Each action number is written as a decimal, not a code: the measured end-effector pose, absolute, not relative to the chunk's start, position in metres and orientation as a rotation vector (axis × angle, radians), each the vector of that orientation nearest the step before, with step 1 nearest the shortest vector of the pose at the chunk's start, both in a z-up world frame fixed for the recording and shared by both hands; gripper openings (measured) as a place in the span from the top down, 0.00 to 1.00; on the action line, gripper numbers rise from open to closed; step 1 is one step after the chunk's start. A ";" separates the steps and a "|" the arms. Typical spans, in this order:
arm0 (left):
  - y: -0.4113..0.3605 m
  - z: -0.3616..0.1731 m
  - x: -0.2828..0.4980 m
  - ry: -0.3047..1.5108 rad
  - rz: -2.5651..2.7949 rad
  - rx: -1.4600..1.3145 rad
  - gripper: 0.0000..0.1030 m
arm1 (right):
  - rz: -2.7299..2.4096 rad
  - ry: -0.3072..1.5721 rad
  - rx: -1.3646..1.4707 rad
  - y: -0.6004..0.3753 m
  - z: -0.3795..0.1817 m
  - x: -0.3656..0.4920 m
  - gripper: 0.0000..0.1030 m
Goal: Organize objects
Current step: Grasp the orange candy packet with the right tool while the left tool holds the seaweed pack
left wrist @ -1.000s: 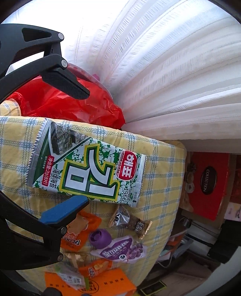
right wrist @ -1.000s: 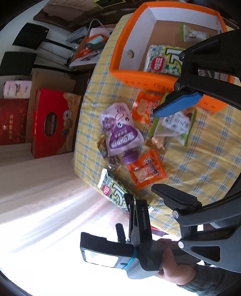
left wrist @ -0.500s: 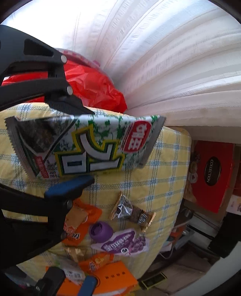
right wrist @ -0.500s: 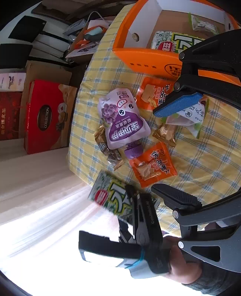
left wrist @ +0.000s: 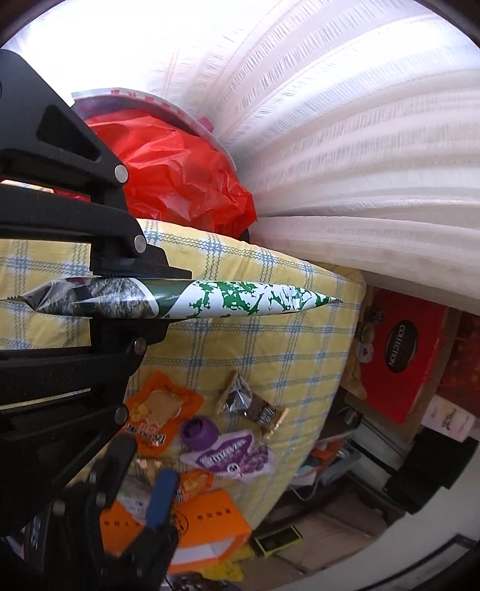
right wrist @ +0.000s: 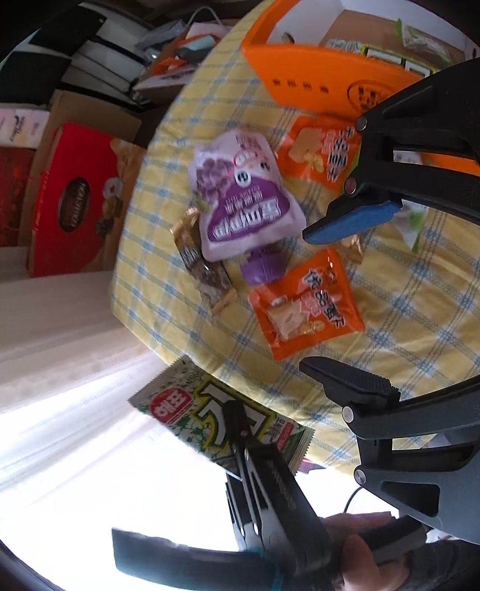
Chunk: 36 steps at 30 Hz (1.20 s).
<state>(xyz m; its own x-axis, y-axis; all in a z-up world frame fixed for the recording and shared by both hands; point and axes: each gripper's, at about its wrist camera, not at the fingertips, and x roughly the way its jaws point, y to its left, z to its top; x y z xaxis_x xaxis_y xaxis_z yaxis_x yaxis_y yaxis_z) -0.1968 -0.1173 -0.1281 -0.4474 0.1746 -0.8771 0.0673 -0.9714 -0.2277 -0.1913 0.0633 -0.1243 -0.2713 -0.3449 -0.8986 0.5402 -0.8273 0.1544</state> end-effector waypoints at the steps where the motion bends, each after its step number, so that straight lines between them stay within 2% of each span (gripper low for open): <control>1: -0.118 -0.125 -0.195 -0.369 2.596 -1.604 0.89 | -2.116 0.247 1.438 0.061 -0.127 -0.192 0.37; 10: -0.124 -0.115 -0.188 -0.432 2.579 -1.579 0.89 | -2.109 0.337 1.465 0.045 -0.150 -0.201 0.34; 15: -0.123 -0.114 -0.184 -0.441 2.568 -1.567 0.89 | -2.093 0.346 1.485 0.044 -0.158 -0.209 0.26; 20: -0.126 -0.113 -0.183 -0.466 2.570 -1.562 0.89 | -2.093 0.388 1.476 0.042 -0.161 -0.208 0.26; 25: -0.129 -0.112 -0.181 -0.482 2.572 -1.565 0.89 | -2.105 0.374 1.452 0.042 -0.158 -0.202 0.40; 30: -0.126 -0.108 -0.178 -0.468 2.575 -1.566 0.89 | -2.094 0.358 1.448 0.042 -0.154 -0.199 0.47; 32: -0.125 -0.107 -0.177 -0.468 2.574 -1.566 0.89 | -2.081 0.373 1.466 0.040 -0.156 -0.198 0.44; 35: -0.125 -0.107 -0.175 -0.475 2.573 -1.565 0.89 | -2.073 0.336 1.492 0.038 -0.158 -0.196 0.34; 36: -0.125 -0.107 -0.175 -0.476 2.571 -1.567 0.89 | -2.069 0.333 1.488 0.037 -0.159 -0.195 0.27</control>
<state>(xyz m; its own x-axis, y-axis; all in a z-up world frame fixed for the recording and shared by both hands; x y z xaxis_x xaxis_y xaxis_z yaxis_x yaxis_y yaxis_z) -0.1751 -0.1248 -0.1071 -0.4683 0.2383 -0.8508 0.0819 -0.9471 -0.3104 -0.1949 0.0374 -0.1591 -0.2240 -0.2972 -0.9282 0.5733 -0.8103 0.1211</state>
